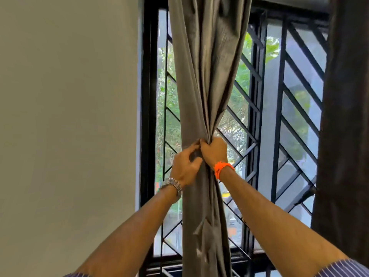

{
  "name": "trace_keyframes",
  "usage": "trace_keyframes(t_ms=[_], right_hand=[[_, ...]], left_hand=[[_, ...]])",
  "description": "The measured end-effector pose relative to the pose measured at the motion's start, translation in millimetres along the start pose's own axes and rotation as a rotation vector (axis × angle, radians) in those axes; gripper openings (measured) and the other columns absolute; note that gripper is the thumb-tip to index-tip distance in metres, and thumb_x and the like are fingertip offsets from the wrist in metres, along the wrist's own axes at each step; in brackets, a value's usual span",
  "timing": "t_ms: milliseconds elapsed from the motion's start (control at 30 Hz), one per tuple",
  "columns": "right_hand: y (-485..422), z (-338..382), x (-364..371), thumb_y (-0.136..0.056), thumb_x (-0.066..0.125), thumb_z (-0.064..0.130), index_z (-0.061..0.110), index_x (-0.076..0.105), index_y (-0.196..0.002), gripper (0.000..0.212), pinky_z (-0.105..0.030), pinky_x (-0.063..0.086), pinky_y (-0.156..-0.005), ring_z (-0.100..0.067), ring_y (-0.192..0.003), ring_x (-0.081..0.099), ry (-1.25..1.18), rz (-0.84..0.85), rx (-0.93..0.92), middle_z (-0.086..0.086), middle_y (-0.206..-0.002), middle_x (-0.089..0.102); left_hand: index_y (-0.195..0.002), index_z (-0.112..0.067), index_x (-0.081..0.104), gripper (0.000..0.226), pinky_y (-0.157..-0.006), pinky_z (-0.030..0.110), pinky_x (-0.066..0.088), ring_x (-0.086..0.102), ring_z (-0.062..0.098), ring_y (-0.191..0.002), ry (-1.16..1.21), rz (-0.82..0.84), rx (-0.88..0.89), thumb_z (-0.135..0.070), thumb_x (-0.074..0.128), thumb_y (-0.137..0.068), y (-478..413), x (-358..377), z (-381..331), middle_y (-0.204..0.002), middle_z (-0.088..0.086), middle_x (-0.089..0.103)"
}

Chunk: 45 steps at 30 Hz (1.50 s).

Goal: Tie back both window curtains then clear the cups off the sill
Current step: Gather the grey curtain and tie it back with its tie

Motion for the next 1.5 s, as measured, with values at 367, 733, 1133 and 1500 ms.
trace_keyframes(t_ms=[367, 733, 1133, 1500], right_hand=[[20.3, -63.6, 6.5, -0.088, 0.057, 0.014, 0.0, 0.069, -0.102, 0.023, -0.036, 0.051, -0.076, -0.037, -0.093, 0.065, 0.118, 0.245, 0.136, -0.022, -0.097, 0.069], [22.5, -112.9, 25.2, -0.089, 0.065, 0.026, 0.006, 0.067, -0.113, 0.031, -0.03, 0.052, -0.08, -0.029, -0.096, 0.065, 0.205, 0.467, 0.213, -0.015, -0.109, 0.069], [83.4, -154.9, 49.7, -0.083, 0.064, 0.008, 0.004, 0.069, -0.104, 0.022, -0.032, 0.048, -0.07, -0.025, -0.083, 0.061, 0.168, 0.506, 0.238, -0.015, -0.095, 0.068], [149.4, -159.4, 60.8, -0.089, 0.066, 0.036, 0.009, 0.074, -0.088, 0.028, -0.004, 0.04, -0.05, 0.006, -0.06, 0.061, -0.103, 0.335, 0.182, 0.001, -0.072, 0.066]], left_hand=[[-0.1, -0.016, 0.077, 0.022, -0.082, 0.028, 0.051, 0.065, 0.017, -0.091, -0.379, 0.622, -0.36, -0.017, 0.071, -0.079, 27.6, 37.1, 49.8, -0.099, 0.002, 0.074], [-0.089, -0.006, 0.064, 0.041, -0.072, 0.036, 0.051, 0.064, 0.034, -0.092, -0.711, 0.921, -0.299, -0.038, 0.082, -0.072, 64.7, 84.7, 94.7, -0.1, 0.017, 0.068], [-0.049, -0.018, 0.045, 0.051, -0.048, 0.025, 0.034, 0.041, 0.016, -0.049, -0.647, 0.773, -0.267, -0.048, 0.081, -0.069, 68.2, 62.9, 122.0, -0.051, -0.001, 0.046], [-0.05, -0.015, 0.054, 0.047, -0.05, 0.027, 0.041, 0.045, 0.015, -0.048, -0.693, 0.66, -0.353, -0.048, 0.082, -0.066, 83.5, 25.6, 134.3, -0.051, 0.001, 0.053]])
Point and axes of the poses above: each hand's wrist, its own y-axis away from the middle knuckle, its own x-axis out of the palm, z = x × y, the point moved 5 cm from there along -y, towards the middle knuckle
